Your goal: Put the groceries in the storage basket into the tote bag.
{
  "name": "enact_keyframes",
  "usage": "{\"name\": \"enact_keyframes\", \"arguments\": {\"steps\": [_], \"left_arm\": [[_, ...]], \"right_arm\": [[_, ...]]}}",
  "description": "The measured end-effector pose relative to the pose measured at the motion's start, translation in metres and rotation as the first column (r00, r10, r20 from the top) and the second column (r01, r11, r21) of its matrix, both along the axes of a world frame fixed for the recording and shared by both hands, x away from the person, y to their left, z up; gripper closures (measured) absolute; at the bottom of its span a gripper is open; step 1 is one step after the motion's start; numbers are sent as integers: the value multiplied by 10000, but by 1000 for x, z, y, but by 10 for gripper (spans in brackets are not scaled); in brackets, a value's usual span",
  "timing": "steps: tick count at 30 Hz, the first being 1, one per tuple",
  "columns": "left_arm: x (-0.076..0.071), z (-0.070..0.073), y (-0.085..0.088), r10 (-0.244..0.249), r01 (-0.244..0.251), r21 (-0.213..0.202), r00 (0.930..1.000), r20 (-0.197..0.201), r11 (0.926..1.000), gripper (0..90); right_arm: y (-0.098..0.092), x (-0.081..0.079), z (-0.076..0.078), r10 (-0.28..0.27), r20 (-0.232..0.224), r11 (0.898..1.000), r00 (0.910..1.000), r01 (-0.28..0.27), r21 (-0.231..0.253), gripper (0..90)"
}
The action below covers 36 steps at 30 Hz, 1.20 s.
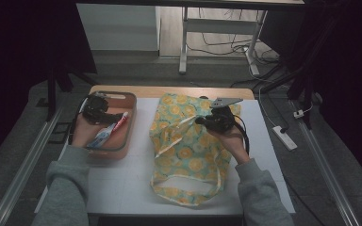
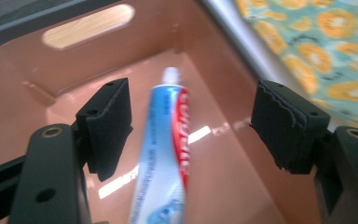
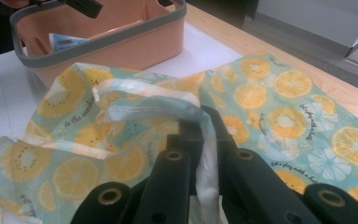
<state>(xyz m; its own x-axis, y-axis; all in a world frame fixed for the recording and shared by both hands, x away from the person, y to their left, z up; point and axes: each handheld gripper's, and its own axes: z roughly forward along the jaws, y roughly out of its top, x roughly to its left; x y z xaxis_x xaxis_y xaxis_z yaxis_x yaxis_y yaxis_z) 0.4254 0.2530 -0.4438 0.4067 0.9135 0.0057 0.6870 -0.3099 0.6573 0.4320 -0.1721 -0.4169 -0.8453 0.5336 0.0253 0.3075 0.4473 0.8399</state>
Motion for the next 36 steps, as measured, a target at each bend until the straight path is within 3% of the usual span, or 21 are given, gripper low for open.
{"name": "enact_keyframes", "arguments": {"steps": [6, 13, 15, 20, 23, 27, 30, 36], "left_arm": [[12, -16, 14, 548, -553, -74, 9969, -560, 9984, 278], [15, -26, 13, -93, 132, 284, 9910, -1336, 9995, 240], [16, -29, 12, -273, 327, 323, 9875, -1554, 9989, 233], [23, -42, 12, -158, 306, 666, 9769, -2131, 9973, 229], [26, -49, 12, -241, 414, 661, 9698, -2429, 9970, 229], [29, -55, 8, -393, 695, 946, 9562, -2900, 9931, 229], [31, -59, 6, -256, 604, 1046, 9516, -3063, 9927, 238], [34, -65, 8, 79, 392, 1305, 9398, -3417, 9907, 344]], "right_arm": [[2, 0, -1, 46, -3, 9999, 10000, -46, -104, 894], [2, 0, -3, 39, -53, 9998, 10000, -40, -181, 894], [2, 0, -3, 40, -56, 9998, 10000, -41, -175, 894], [3, 0, -4, 66, -87, 9997, 9999, -68, -214, 894], [4, 0, -5, 71, -118, 9997, 9999, -74, -236, 894], [4, 1, -6, 53, -161, 9996, 9999, -58, -285, 894], [4, 1, -7, 47, -148, 9996, 9999, -51, -276, 894], [4, 0, -7, 53, -119, 9996, 9999, -56, -276, 894]]}}
